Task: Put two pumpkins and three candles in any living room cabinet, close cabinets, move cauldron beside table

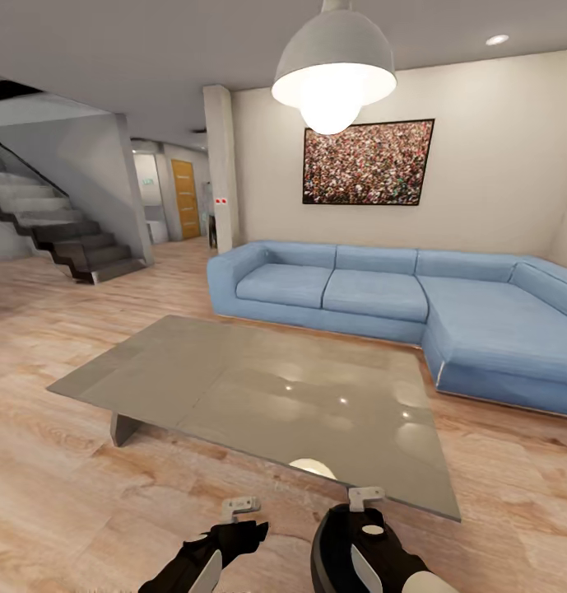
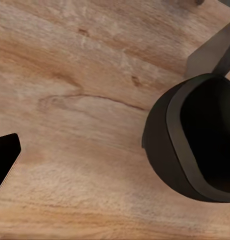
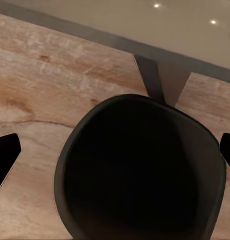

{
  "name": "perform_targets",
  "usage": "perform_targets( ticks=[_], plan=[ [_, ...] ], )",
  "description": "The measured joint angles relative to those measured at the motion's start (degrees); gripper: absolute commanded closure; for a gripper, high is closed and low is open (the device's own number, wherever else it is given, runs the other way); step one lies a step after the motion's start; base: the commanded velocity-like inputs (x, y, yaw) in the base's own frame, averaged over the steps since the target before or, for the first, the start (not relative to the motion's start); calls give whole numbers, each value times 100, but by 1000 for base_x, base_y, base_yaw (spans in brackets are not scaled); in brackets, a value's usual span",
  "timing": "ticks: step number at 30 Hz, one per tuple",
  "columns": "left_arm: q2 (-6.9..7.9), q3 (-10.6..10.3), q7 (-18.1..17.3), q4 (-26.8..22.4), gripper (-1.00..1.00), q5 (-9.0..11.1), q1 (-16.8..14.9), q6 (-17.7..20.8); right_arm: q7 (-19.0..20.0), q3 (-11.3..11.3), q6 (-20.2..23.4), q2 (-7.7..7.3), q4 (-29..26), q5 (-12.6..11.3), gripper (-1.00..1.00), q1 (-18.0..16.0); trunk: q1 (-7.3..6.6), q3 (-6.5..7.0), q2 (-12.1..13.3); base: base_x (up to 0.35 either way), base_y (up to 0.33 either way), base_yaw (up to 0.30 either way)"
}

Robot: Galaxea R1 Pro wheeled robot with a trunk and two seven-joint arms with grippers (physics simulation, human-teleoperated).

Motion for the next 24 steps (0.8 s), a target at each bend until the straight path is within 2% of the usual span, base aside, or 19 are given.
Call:
perform_targets(
  ticks=[24],
  plan=[
    [35,0,0,-11,-100,-4,0,-4,-6,0,-6,0,11,0,-100,0,0,0,0,0,0,291]
  ],
)
